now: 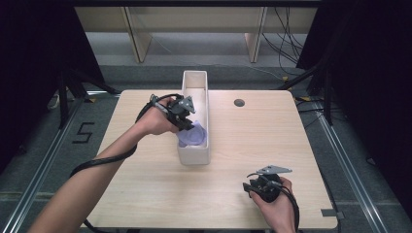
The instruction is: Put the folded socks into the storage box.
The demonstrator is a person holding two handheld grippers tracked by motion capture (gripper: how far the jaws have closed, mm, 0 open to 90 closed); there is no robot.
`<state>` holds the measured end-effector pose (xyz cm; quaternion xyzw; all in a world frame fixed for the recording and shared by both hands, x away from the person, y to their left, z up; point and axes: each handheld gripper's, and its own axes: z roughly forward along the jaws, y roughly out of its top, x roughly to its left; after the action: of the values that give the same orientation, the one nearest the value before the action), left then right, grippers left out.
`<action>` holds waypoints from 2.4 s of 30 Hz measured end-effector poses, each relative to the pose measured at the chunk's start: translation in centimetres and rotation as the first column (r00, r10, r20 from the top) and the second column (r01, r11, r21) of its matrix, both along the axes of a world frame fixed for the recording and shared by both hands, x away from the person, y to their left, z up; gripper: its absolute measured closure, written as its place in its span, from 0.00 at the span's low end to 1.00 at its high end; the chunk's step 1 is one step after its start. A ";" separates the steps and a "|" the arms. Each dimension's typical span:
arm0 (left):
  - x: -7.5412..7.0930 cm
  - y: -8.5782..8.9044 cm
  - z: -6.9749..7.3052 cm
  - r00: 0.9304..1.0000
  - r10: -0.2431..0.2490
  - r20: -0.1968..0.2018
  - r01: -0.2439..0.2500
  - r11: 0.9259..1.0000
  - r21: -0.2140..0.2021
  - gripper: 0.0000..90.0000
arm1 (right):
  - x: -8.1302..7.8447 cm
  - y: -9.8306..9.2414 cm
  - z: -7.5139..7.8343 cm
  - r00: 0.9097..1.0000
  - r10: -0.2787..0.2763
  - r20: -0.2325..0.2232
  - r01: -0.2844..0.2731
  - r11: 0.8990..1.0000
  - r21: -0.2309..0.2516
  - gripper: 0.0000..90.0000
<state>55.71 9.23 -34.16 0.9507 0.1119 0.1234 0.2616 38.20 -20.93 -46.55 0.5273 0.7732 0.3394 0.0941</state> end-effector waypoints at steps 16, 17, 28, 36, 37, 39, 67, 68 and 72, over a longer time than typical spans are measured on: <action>0.3 -0.5 -0.6 1.000 -0.009 -0.003 0.009 1.000 0.029 0.93 | 0.3 -0.2 -0.2 0.999 0.031 0.022 -0.030 0.999 -0.017 0.73; 0.3 -0.5 -0.7 1.000 -0.009 -0.003 0.009 1.000 0.028 0.93 | 0.3 -0.2 -0.2 0.999 0.028 0.020 -0.028 0.999 -0.018 0.73; 0.0 -0.9 -1.7 1.000 -0.026 -0.007 0.027 0.998 0.061 0.93 | 0.1 0.1 -0.2 1.000 0.009 0.005 -0.009 1.000 -0.003 0.74; -0.3 -1.2 -2.7 0.999 -0.040 -0.019 0.041 0.996 0.077 0.93 | 0.1 0.0 -0.2 1.000 0.024 0.012 -0.023 1.000 -0.012 0.73; -0.4 -1.3 -2.7 0.999 -0.042 -0.018 0.043 0.996 0.079 0.93 | 0.1 0.0 -0.2 1.000 0.024 0.008 -0.024 1.000 -0.021 0.73; -0.5 -1.4 -2.8 0.999 -0.044 -0.019 0.045 0.996 0.082 0.93 | 0.1 0.0 -0.3 1.000 0.021 0.009 -0.021 1.000 -0.014 0.73; -1.3 -1.8 -3.5 0.995 -0.057 -0.081 0.064 0.995 0.077 0.92 | 0.1 0.0 -0.1 1.000 0.020 0.009 -0.020 1.000 -0.024 0.73; -1.3 -1.9 -3.6 0.995 -0.061 -0.079 0.068 0.994 0.081 0.92 | 0.1 0.0 -0.1 1.000 0.021 0.011 -0.020 0.999 -0.025 0.73; -1.4 -2.1 -3.6 0.994 -0.062 -0.094 0.070 0.994 0.082 0.92 | 0.2 0.0 -0.2 1.000 0.021 0.012 -0.021 1.000 -0.013 0.73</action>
<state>54.28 7.16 -37.79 0.9688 0.0868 0.0757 0.2196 38.37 -20.94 -46.76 0.5163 0.7803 0.3388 0.0987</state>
